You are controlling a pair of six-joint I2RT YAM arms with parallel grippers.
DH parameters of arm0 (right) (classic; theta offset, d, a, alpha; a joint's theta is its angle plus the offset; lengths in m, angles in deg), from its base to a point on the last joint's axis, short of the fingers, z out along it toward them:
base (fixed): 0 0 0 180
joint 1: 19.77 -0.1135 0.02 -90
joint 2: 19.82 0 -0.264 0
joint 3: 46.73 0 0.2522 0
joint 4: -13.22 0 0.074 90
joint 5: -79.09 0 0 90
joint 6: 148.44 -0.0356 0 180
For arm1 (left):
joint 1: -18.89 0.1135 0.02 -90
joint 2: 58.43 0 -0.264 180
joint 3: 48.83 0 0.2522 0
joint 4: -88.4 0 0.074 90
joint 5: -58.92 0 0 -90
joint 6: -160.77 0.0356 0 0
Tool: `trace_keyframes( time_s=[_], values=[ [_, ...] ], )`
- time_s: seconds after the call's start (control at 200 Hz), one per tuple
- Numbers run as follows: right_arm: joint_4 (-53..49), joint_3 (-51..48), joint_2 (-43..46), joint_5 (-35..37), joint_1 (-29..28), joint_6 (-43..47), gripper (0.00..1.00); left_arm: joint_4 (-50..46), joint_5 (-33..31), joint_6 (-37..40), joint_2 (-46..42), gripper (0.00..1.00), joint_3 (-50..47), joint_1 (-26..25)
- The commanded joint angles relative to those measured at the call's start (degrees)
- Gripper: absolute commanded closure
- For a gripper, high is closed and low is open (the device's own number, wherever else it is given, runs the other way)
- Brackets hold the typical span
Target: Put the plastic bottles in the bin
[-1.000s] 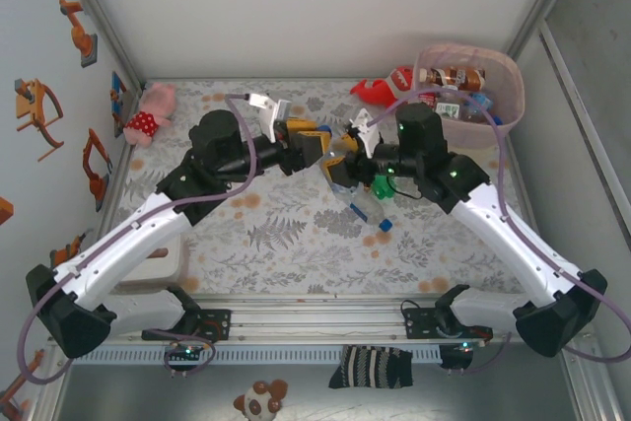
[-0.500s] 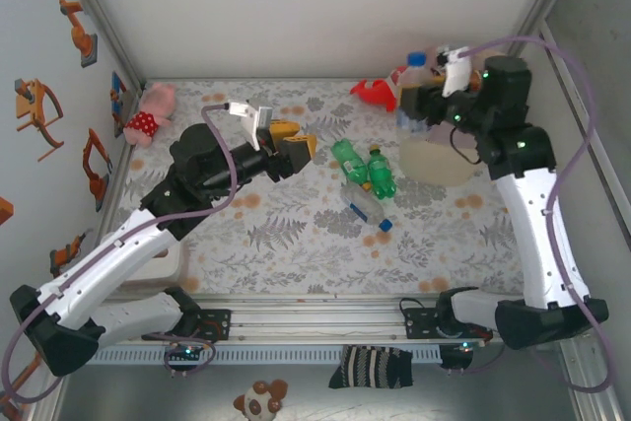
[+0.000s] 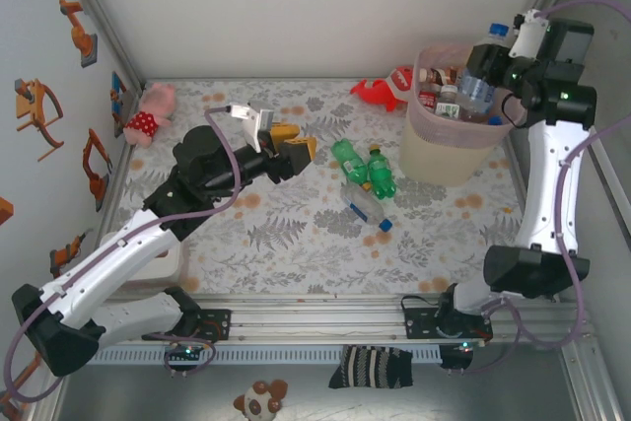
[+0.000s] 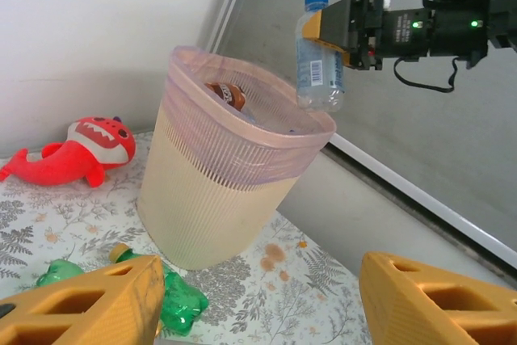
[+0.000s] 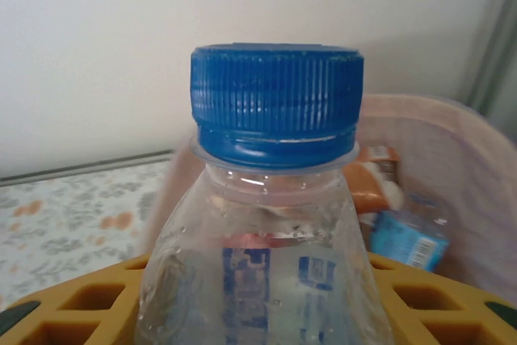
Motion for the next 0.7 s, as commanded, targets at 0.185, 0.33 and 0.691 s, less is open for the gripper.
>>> trace_keyframes(
  time_s=[0.185, 0.33, 0.691],
  values=[
    [-7.52, 2.76, -6.67, 14.36, 1.05, 7.96, 0.48, 3.05, 2.36, -2.02, 2.12, 0.36, -1.87, 0.69],
    [-9.15, 2.06, -9.31, 17.38, 1.13, 9.09, 0.48, 3.83, 3.54, -2.45, 2.69, 0.36, -2.57, 1.15],
    [-11.49, -1.25, -15.22, 18.37, 1.11, 8.65, 0.46, 7.23, 5.17, -4.98, 3.26, 0.36, -4.42, 2.38]
  ],
)
